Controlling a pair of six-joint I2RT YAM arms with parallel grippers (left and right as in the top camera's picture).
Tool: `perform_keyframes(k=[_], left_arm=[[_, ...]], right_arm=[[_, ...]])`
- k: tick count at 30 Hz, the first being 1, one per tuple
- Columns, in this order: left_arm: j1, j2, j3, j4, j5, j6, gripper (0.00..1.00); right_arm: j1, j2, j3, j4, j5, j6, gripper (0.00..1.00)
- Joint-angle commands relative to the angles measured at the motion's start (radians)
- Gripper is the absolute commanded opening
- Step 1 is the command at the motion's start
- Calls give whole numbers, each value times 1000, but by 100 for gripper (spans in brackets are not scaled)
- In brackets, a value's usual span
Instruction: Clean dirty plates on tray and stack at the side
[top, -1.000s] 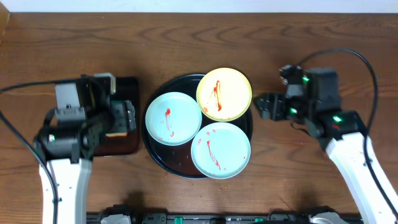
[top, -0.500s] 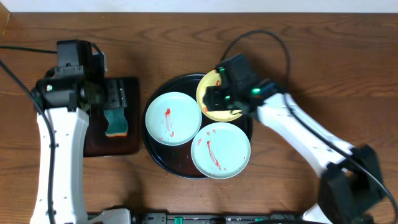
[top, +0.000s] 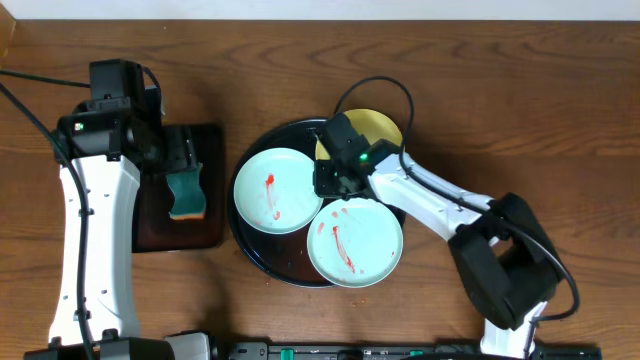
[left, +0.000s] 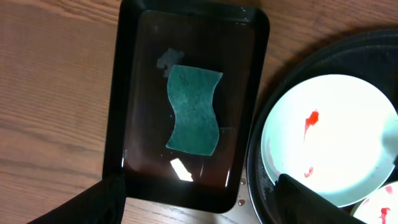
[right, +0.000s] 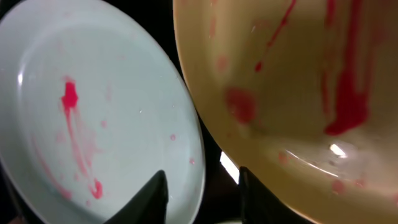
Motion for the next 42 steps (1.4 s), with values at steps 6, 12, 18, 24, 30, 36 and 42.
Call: perform_keyframes(k=[6,12,18,24,30,36,42], left_arm=[[3,6,20,5,-13,-16,77],[3,45,19,4,-12,-16,77],[3,103,13,2,-11,11,77],[4,208,7,2,-11,49,77],[23,344,7,10,-12,61,70],[41,434,3,10,-4,64,61],[44,521,0,18,11,82,48]], right_arm=[[19,56,20,38,47,48,22],[27,86,20,71,47,48,12],[43,87,20,77,96,46,1],[43,87,19,74,99,27,1],[43,87,19,68,98,3,1],[44,89,19,63,98,-11,1],[45,106,19,63,83,-19,1]])
